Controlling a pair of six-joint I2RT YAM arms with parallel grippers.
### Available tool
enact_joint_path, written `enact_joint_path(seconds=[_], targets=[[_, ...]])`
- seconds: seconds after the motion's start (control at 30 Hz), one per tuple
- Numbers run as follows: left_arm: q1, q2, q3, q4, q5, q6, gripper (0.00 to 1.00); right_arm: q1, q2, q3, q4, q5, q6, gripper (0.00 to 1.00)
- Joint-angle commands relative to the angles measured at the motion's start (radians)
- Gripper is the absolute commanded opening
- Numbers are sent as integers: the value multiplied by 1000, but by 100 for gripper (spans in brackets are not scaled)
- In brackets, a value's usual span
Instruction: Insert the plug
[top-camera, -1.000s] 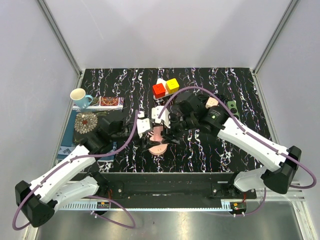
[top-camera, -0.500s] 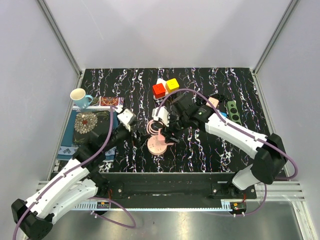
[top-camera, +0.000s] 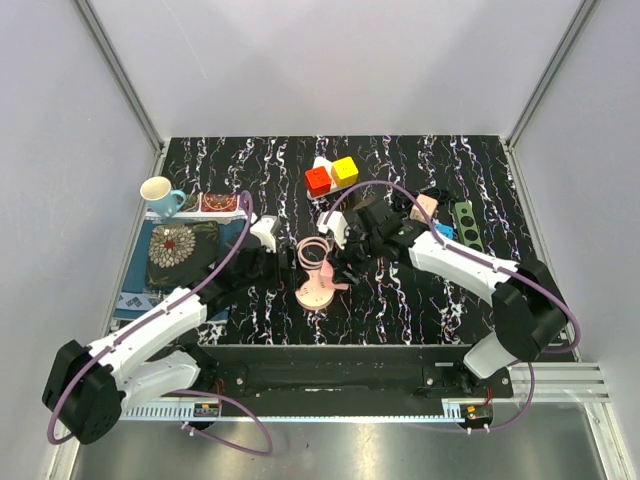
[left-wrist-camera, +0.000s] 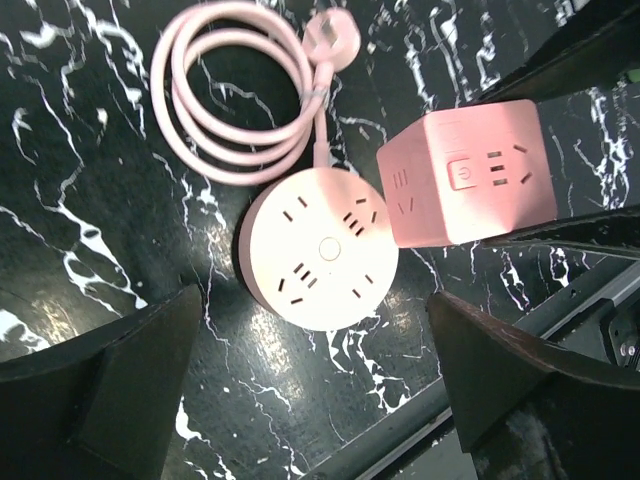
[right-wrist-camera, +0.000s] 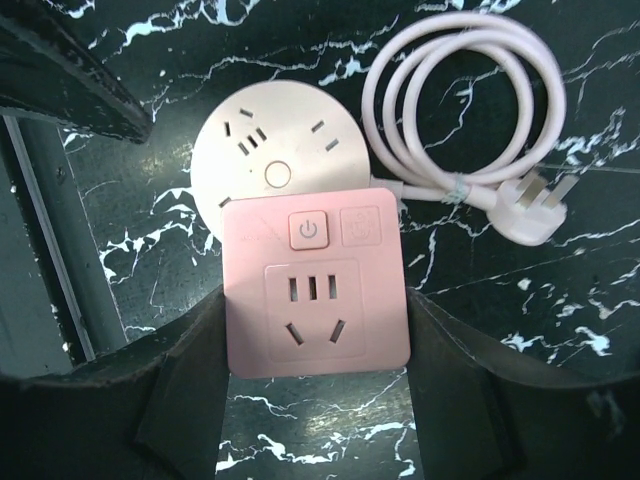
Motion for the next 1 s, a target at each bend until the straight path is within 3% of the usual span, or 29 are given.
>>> enact_joint_path(seconds=[0.0, 0.33, 0.57, 0.8, 0.97], targets=[[1, 52, -3, 14, 36, -99, 97, -2, -19, -57, 121, 11, 62, 0], [3, 63, -8, -6, -31, -134, 97, -10, -28, -114, 222, -10, 132, 0], [5, -84, 27, -94, -216, -65, 99, 7, -12, -137, 277, -156, 203, 0], [14, -245, 37, -123, -310, 54, 99, 120, 15, -95, 283, -160, 238, 0], [17, -334, 38, -135, -379, 145, 99, 128, -19, -65, 276, -82, 206, 0]])
